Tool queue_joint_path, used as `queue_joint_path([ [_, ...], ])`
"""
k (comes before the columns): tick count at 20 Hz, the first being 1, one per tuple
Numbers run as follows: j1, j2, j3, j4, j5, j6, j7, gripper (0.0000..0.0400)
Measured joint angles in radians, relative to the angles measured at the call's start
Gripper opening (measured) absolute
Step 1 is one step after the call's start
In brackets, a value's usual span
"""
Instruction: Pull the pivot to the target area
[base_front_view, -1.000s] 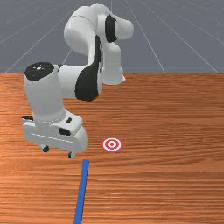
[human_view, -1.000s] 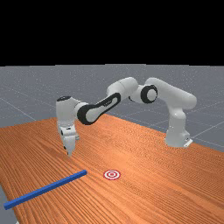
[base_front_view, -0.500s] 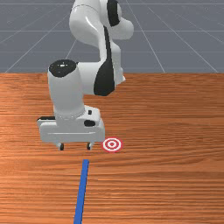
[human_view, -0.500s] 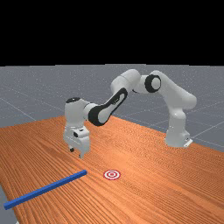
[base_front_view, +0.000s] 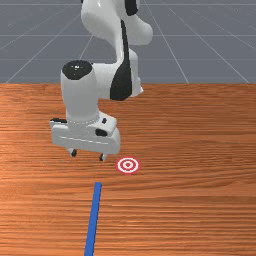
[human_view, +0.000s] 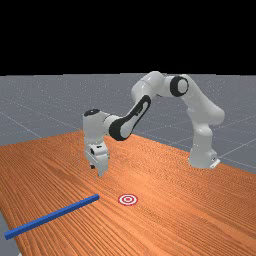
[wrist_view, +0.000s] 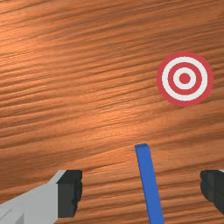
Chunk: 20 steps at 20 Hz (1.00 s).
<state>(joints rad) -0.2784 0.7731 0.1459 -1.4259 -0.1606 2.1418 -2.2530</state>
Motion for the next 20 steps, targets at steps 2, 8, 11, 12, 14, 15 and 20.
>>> queue_joint_path([
  [2,0.018,0.093,0.001,0.156,0.001,-0.02,-0.002,0.04],
  [8,0.049,0.26,-0.004,0.457,0.001,-0.154,-0.02,0.04],
  [11,0.062,0.331,-0.007,0.588,0.003,-0.212,-0.024,0.04],
  [12,0.085,0.327,-0.043,0.569,-0.04,-0.182,0.012,0.04],
  [14,0.114,0.365,-0.087,0.577,-0.084,-0.14,0.056,0.04],
  [15,0.116,0.397,-0.09,0.591,-0.085,-0.12,0.058,0.04],
  [20,0.121,0.582,-0.085,0.748,-0.067,-0.095,0.041,0.0396],
])
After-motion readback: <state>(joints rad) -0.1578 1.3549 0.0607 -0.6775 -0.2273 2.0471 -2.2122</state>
